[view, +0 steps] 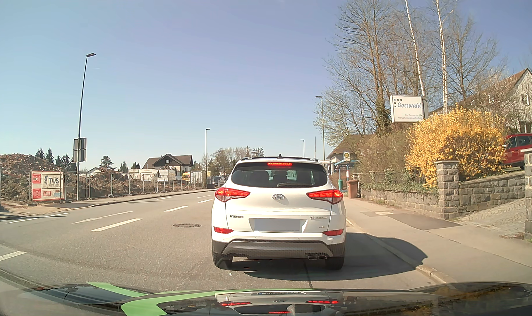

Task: Follow the waypoints while adhering to traffic rules and regulations

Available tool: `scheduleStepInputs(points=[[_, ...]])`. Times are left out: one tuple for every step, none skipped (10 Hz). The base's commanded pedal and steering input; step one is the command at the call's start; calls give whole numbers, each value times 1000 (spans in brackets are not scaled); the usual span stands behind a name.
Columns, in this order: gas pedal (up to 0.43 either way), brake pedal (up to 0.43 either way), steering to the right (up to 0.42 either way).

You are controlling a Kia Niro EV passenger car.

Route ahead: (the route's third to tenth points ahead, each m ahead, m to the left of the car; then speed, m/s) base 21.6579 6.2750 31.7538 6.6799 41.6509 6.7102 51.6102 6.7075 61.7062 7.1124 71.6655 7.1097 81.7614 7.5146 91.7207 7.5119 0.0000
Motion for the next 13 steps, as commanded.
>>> scheduleStepInputs(points=[[0, 317, -10], [0, 317, -9], [0, 317, -9], [0, 317, -9], [0, 317, -9], [0, 317, -9], [0, 317, -10], [0, 317, -9], [0, 317, -9], [0, 317, -9], [0, 317, -9], [0, 317, -9], [0, 317, -9]])
